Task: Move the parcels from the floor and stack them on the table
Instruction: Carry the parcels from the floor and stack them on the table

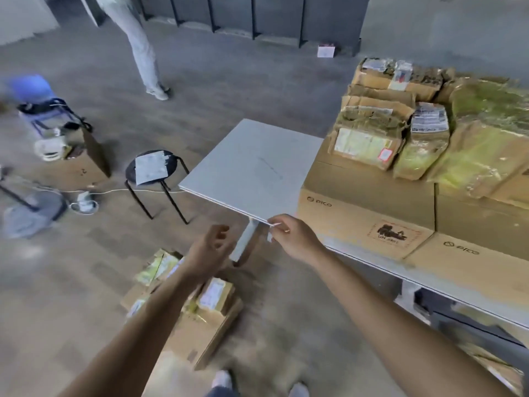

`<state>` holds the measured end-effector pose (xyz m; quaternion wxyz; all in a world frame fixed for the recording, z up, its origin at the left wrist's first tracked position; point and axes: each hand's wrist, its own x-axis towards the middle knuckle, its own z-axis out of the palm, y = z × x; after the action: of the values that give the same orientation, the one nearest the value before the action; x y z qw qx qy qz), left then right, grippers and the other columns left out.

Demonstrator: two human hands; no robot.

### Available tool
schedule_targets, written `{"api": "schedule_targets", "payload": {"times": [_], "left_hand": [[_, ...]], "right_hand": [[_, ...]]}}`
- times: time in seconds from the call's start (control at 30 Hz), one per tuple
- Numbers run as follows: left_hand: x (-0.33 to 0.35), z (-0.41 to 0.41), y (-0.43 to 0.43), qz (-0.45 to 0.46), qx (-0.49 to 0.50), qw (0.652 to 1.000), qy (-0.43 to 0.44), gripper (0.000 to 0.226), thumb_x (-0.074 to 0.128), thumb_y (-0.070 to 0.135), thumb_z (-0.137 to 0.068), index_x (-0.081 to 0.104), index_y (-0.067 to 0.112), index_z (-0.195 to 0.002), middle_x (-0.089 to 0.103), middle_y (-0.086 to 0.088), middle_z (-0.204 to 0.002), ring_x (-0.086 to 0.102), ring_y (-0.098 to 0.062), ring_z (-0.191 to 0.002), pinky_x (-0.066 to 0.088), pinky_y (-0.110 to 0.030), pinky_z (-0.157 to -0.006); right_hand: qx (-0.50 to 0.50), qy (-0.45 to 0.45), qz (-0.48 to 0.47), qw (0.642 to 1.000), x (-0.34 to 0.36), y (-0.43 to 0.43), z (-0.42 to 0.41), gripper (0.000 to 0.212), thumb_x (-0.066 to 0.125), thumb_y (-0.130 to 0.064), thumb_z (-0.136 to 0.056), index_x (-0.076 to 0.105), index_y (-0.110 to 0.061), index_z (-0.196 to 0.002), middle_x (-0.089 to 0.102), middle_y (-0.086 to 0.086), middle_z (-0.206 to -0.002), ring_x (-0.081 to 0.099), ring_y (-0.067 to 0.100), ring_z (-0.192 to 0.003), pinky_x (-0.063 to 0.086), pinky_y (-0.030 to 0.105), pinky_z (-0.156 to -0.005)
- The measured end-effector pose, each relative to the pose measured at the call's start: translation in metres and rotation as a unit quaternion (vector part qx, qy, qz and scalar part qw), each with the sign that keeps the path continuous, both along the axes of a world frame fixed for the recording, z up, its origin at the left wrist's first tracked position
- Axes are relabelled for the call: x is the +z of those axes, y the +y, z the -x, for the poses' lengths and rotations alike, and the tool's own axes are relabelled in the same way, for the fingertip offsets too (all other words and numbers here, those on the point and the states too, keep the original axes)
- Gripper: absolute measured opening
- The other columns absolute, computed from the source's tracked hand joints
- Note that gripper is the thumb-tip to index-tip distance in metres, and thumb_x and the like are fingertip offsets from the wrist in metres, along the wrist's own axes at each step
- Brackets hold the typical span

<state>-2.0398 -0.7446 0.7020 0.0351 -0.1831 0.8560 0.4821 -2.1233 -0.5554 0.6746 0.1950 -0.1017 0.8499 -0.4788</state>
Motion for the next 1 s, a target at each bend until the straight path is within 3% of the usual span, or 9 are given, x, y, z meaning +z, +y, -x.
{"api": "schedule_targets", "payload": {"times": [0.1, 0.23, 0.33, 0.4, 0.5, 0.6, 0.77, 0.9, 1.0], "left_hand": [[-0.011, -0.026, -0.049, -0.007, 0.064, 0.998, -0.014, 0.029, 0.057, 0.010, -0.093, 0.055, 0.005, -0.121, 0.061, -0.012, -0.107, 0.061, -0.026, -0.092, 0.053, -0.045, -0.082], [-0.031, -0.055, -0.121, -0.022, 0.123, 0.992, -0.030, 0.023, 0.057, 0.010, -0.091, 0.061, 0.004, -0.112, 0.061, -0.009, -0.094, 0.060, -0.024, -0.084, 0.056, -0.046, -0.075], [-0.053, -0.074, -0.179, -0.039, 0.138, 0.989, -0.044, 0.015, 0.057, 0.012, -0.089, 0.061, 0.012, -0.103, 0.063, -0.007, -0.097, 0.061, -0.022, -0.085, 0.056, -0.035, -0.064], [-0.071, -0.083, -0.221, -0.041, 0.131, 0.989, -0.049, 0.014, 0.057, 0.013, -0.090, 0.060, 0.014, -0.103, 0.063, -0.004, -0.097, 0.061, -0.019, -0.081, 0.052, -0.027, -0.058], [-0.100, -0.094, -0.285, -0.052, 0.119, 0.988, -0.086, 0.021, 0.054, 0.015, -0.089, 0.059, 0.014, -0.110, 0.063, 0.000, -0.100, 0.064, -0.019, -0.081, 0.057, -0.036, -0.070], [-0.133, -0.104, -0.339, -0.063, 0.117, 0.983, -0.130, 0.023, 0.053, 0.018, -0.089, 0.060, 0.016, -0.111, 0.063, 0.001, -0.103, 0.064, -0.023, -0.087, 0.057, -0.042, -0.080], [-0.211, -0.112, -0.391, -0.066, 0.126, 0.971, -0.192, 0.029, 0.048, 0.018, -0.090, 0.058, 0.016, -0.117, 0.062, -0.001, -0.109, 0.061, -0.023, -0.099, 0.053, -0.040, -0.088], [-0.295, -0.105, -0.401, -0.070, 0.104, 0.965, -0.228, 0.023, 0.048, 0.020, -0.088, 0.057, 0.022, -0.110, 0.061, 0.005, -0.102, 0.062, -0.016, -0.077, 0.052, -0.024, -0.068], [-0.359, -0.082, -0.398, -0.075, 0.078, 0.963, -0.245, 0.023, 0.048, 0.023, -0.087, 0.057, 0.029, -0.108, 0.060, 0.008, -0.104, 0.063, -0.022, -0.091, 0.054, -0.033, -0.080]], "right_hand": [[0.025, -0.042, 0.004, 0.999, -0.021, -0.046, -0.025, 0.022, 0.052, -0.023, -0.095, 0.063, -0.022, -0.115, 0.065, 0.006, -0.098, 0.061, 0.017, -0.086, 0.044, 0.023, -0.067], [0.041, -0.080, 0.006, 0.996, -0.046, -0.110, -0.055, 0.019, 0.053, -0.021, -0.093, 0.062, -0.022, -0.110, 0.069, 0.000, -0.086, 0.064, 0.012, -0.076, 0.048, 0.016, -0.060], [0.052, -0.117, -0.005, 0.992, -0.069, -0.165, -0.071, 0.010, 0.052, -0.032, -0.092, 0.057, -0.040, -0.095, 0.068, -0.009, -0.101, 0.066, 0.013, -0.093, 0.054, 0.034, -0.080], [0.040, -0.142, -0.008, 0.989, -0.085, -0.206, -0.080, 0.010, 0.052, -0.034, -0.091, 0.057, -0.042, -0.093, 0.066, -0.010, -0.106, 0.065, 0.010, -0.095, 0.055, 0.037, -0.084], [-0.004, -0.183, -0.008, 0.983, -0.113, -0.266, -0.096, 0.011, 0.052, -0.034, -0.089, 0.061, -0.038, -0.094, 0.066, -0.011, -0.102, 0.067, 0.001, -0.079, 0.057, 0.028, -0.067], [-0.038, -0.219, -0.021, 0.975, -0.146, -0.314, -0.111, 0.011, 0.052, -0.032, -0.093, 0.062, -0.034, -0.098, 0.065, -0.007, -0.104, 0.067, 0.003, -0.076, 0.051, 0.022, -0.057], [-0.029, -0.265, -0.060, 0.962, -0.220, -0.361, -0.127, 0.014, 0.047, -0.035, -0.098, 0.058, -0.038, -0.105, 0.063, -0.012, -0.108, 0.068, -0.001, -0.083, 0.051, 0.022, -0.063], [-0.059, -0.248, -0.077, 0.964, -0.296, -0.376, -0.116, 0.013, 0.047, -0.040, -0.097, 0.058, -0.035, -0.100, 0.065, -0.009, -0.108, 0.066, 0.008, -0.093, 0.054, 0.037, -0.086], [-0.096, -0.257, -0.097, 0.957, -0.362, -0.378, -0.093, 0.037, 0.049, -0.053, -0.092, 0.061, -0.024, -0.113, 0.064, -0.007, -0.112, 0.063, 0.014, -0.101, 0.053, 0.045, -0.091]]}}
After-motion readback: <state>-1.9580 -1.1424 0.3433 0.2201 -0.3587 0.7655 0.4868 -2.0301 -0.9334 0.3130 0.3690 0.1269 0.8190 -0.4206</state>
